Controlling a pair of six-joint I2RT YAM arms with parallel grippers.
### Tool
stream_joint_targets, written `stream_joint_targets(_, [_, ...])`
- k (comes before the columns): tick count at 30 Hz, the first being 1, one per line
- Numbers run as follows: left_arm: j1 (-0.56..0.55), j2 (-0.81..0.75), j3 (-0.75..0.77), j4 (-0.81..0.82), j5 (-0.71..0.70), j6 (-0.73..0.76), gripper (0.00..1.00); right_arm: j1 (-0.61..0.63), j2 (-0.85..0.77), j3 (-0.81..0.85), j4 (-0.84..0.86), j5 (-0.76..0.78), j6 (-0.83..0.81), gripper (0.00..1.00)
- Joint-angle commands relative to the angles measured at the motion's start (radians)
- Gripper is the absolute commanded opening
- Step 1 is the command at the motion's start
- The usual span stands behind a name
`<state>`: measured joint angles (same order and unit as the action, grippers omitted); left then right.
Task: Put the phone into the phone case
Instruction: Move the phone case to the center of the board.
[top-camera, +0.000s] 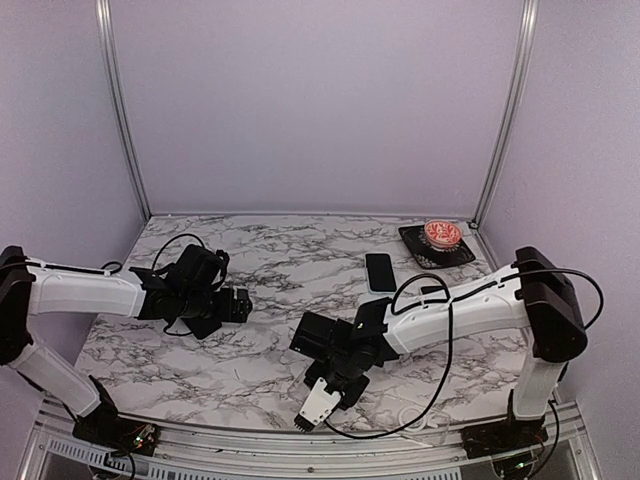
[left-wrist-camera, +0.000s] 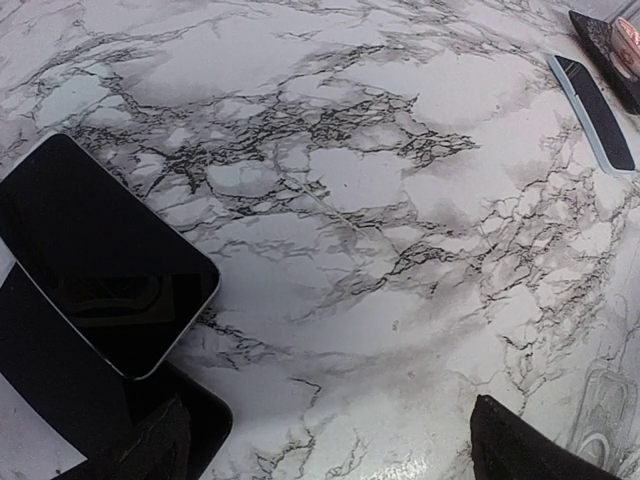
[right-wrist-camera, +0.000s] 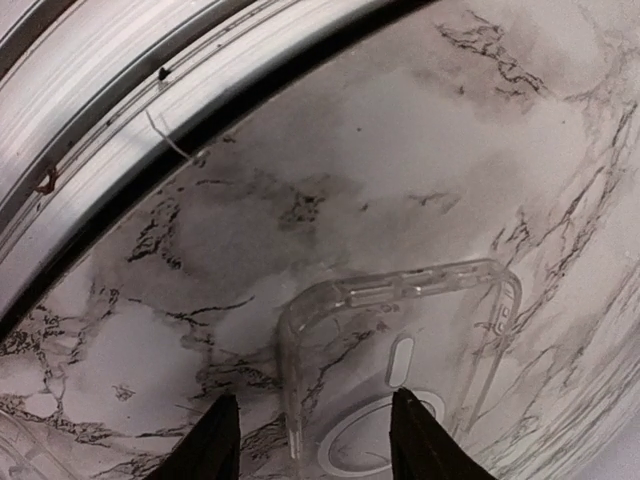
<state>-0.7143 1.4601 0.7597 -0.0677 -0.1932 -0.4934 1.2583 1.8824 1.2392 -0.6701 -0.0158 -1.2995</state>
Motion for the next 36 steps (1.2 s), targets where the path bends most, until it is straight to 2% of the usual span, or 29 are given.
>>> stream_joint_targets(1, [-0.009, -0.031, -0.011, 0.093, 0.082, 0.035, 0.98, -0.003, -0.101, 0.01, 0.095, -0.025, 0.059, 0.54])
stream_joint_targets(3, [-0.027, -0.059, -0.023, 0.108, 0.085, 0.078, 0.94, -0.028, -0.204, -0.022, 0.188, -0.111, 0.154, 0.54])
stream_joint_targets(5, [-0.049, -0.079, -0.033, 0.109, 0.088, 0.127, 0.91, -0.083, -0.318, -0.1, 0.37, -0.201, 0.306, 0.57])
stream_joint_targets(6, [-0.063, -0.084, -0.037, 0.11, 0.09, 0.148, 0.9, -0.116, -0.381, -0.182, 0.504, -0.216, 0.409, 0.84])
stream_joint_targets(7, [-0.082, -0.089, -0.042, 0.11, 0.091, 0.173, 0.89, -0.146, -0.443, -0.251, 0.654, -0.208, 0.523, 0.97])
stream_joint_targets(8, [-0.104, -0.091, -0.048, 0.109, 0.09, 0.201, 0.88, -0.182, -0.497, -0.323, 0.792, -0.186, 0.64, 0.99])
stream_joint_targets(10, [-0.156, -0.095, -0.06, 0.109, 0.072, 0.251, 0.86, -0.234, -0.587, -0.453, 1.037, -0.048, 0.859, 0.99])
stream_joint_targets(12, [-0.205, -0.093, -0.069, 0.105, 0.061, 0.285, 0.83, -0.246, -0.648, -0.546, 1.229, 0.273, 1.055, 0.99])
stream_joint_targets(13, [-0.222, -0.09, -0.071, 0.101, 0.067, 0.301, 0.82, -0.253, -0.668, -0.562, 1.227, 0.354, 1.132, 0.99])
stream_joint_targets(15, [-0.251, -0.079, -0.075, 0.089, 0.089, 0.313, 0.78, -0.293, -0.678, -0.504, 1.038, 0.281, 1.212, 0.96])
stream_joint_targets(16, [-0.263, -0.073, -0.076, 0.078, 0.097, 0.316, 0.75, -0.309, -0.657, -0.451, 0.92, 0.247, 1.273, 0.88])
stream_joint_targets(17, [-0.276, -0.065, -0.073, 0.07, 0.1, 0.32, 0.71, -0.31, -0.622, -0.391, 0.789, 0.237, 1.32, 0.74])
stream_joint_targets(20, [-0.317, -0.041, -0.068, 0.0, 0.1, 0.331, 0.59, -0.307, -0.509, -0.249, 0.43, 0.25, 1.505, 0.18])
stream_joint_targets(21, [-0.327, -0.035, -0.068, -0.014, 0.1, 0.331, 0.56, -0.3, -0.482, -0.232, 0.344, 0.273, 1.58, 0.03])
stream_joint_targets(23, [-0.343, -0.027, -0.068, -0.034, 0.102, 0.33, 0.52, -0.27, -0.459, -0.245, 0.245, 0.282, 1.711, 0.0])
stream_joint_targets(26, [-0.368, -0.015, -0.07, -0.058, 0.116, 0.331, 0.48, -0.184, -0.393, -0.289, 0.218, 0.22, 1.834, 0.0])
stream_joint_targets(30, [-0.393, 0.025, -0.066, -0.075, 0.139, 0.331, 0.45, -0.089, -0.227, -0.228, 0.13, 0.176, 1.89, 0.0])
stream_joint_targets(36, [-0.419, 0.075, -0.065, -0.086, 0.165, 0.333, 0.44, -0.076, -0.144, -0.242, 0.147, 0.133, 1.934, 0.0])
